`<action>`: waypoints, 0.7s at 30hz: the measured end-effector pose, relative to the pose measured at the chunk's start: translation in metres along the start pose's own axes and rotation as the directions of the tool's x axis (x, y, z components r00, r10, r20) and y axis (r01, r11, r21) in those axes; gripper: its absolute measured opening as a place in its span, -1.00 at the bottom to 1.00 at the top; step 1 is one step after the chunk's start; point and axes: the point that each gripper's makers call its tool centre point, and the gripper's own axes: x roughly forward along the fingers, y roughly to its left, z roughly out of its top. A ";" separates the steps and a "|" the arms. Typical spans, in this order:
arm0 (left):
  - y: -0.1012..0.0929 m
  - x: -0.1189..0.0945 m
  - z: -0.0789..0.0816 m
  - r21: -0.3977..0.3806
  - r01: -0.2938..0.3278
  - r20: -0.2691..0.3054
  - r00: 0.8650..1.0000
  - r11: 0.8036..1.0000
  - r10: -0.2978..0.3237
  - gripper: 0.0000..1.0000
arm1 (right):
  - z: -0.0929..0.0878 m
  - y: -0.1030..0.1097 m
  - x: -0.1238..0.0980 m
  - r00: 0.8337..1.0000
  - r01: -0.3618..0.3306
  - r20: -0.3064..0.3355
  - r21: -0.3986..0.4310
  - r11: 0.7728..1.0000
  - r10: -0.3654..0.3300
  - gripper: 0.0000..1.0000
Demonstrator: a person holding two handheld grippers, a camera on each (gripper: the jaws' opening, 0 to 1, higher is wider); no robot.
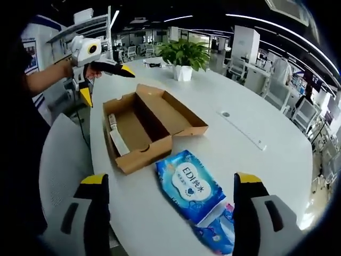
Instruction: Operate the shoe box by opening the lid, removing the specified soft item, and placing it in the target area until the item is outside and the box remains undamaged.
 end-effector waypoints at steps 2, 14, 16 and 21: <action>0.003 -0.007 -0.004 -0.007 -0.015 0.002 1.000 1.000 0.015 1.00 | 0.004 0.005 0.005 1.000 -0.014 0.005 -0.020 1.000 0.014 0.81; 0.016 -0.042 -0.030 -0.026 -0.081 0.012 0.997 0.996 0.081 1.00 | 0.022 0.033 0.029 0.994 -0.110 0.007 -0.131 0.985 0.112 0.73; 0.017 -0.048 -0.035 -0.033 -0.090 0.013 0.996 0.995 0.091 1.00 | 0.025 0.036 0.033 0.992 -0.125 0.001 -0.153 0.980 0.126 0.69; 0.022 -0.060 -0.044 -0.041 -0.123 0.009 0.992 0.992 0.123 1.00 | 0.030 0.043 0.042 0.988 -0.154 -0.014 -0.195 0.969 0.154 0.64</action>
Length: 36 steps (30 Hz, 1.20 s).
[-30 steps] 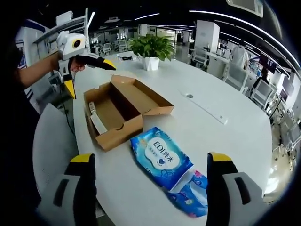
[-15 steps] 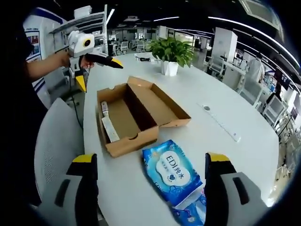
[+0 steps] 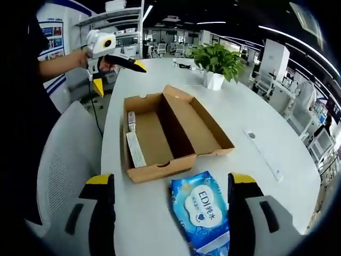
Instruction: Operate the shoe box by opening the lid, removing the specified soft item, and placing it in the target area until the item is outside and the box remains undamaged.
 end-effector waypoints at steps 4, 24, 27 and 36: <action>0.005 -0.008 -0.005 -0.012 -0.028 0.006 1.000 1.000 0.028 1.00 | 0.004 0.005 0.010 0.999 -0.042 -0.019 -0.045 0.998 0.041 0.60; 0.013 -0.030 -0.025 -0.035 -0.099 0.010 0.995 0.994 0.099 1.00 | 0.008 0.019 0.075 0.978 -0.193 -0.116 -0.183 0.964 0.174 0.34; 0.013 -0.032 -0.025 -0.035 -0.108 0.010 0.994 0.994 0.108 1.00 | 0.005 0.024 0.085 0.972 -0.214 -0.135 -0.194 0.957 0.190 0.33; 0.013 -0.037 -0.018 -0.061 -0.138 0.033 0.990 0.988 0.141 1.00 | -0.002 0.033 0.114 0.955 -0.266 -0.188 -0.211 0.941 0.228 0.30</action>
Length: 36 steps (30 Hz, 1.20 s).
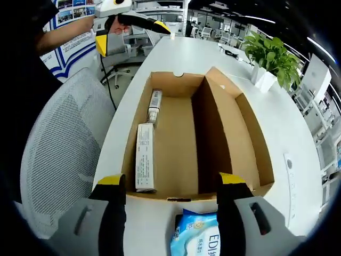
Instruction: Operate the shoe box by opening the lid, removing the specified soft item, and placing it in the target area until the item is outside and the box remains undamaged.
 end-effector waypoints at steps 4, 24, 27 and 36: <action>0.001 -0.001 -0.003 -0.008 -0.005 -0.006 1.000 1.000 0.005 1.00 | 0.000 0.000 0.012 1.000 -0.027 -0.015 -0.007 1.000 0.027 0.29; -0.001 -0.005 -0.012 -0.013 -0.013 -0.018 1.000 1.000 0.013 1.00 | -0.007 0.013 0.043 0.989 -0.103 -0.106 -0.017 0.995 0.100 0.04; -0.003 -0.003 -0.017 -0.007 -0.014 -0.033 0.999 1.000 0.014 1.00 | -0.009 0.015 0.045 0.988 -0.102 -0.116 -0.008 0.995 0.101 -0.02; -0.002 -0.003 -0.020 -0.011 -0.017 -0.036 0.999 1.000 0.017 0.99 | -0.009 0.021 0.047 0.988 -0.102 -0.115 0.009 0.995 0.103 -0.23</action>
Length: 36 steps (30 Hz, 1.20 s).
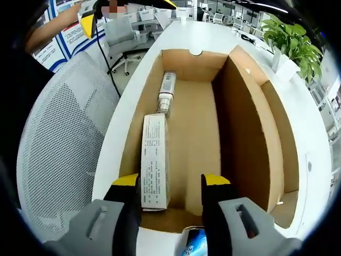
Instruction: Operate the shoe box by opening the lid, removing the specified soft item, and placing it in the target area until the item is outside and the box remains undamaged.
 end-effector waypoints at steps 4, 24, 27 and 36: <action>0.000 0.000 0.001 0.001 -0.004 0.001 1.000 1.000 0.004 0.98 | 0.000 0.007 0.002 1.000 -0.005 0.000 -0.008 1.000 0.005 -0.38; 0.001 -0.004 -0.002 0.001 -0.013 -0.002 1.000 1.000 0.013 0.97 | 0.006 0.011 0.001 1.000 0.013 0.025 -0.018 1.000 -0.013 -0.68; 0.001 -0.003 -0.003 0.003 -0.012 -0.003 1.000 1.000 0.012 0.97 | 0.009 0.010 -0.003 0.999 0.022 0.034 -0.024 0.999 -0.021 -0.68; -0.001 -0.001 -0.001 0.008 -0.011 -0.001 1.000 1.000 0.011 0.97 | 0.015 0.004 -0.019 0.997 0.057 0.059 -0.013 0.998 -0.056 -0.68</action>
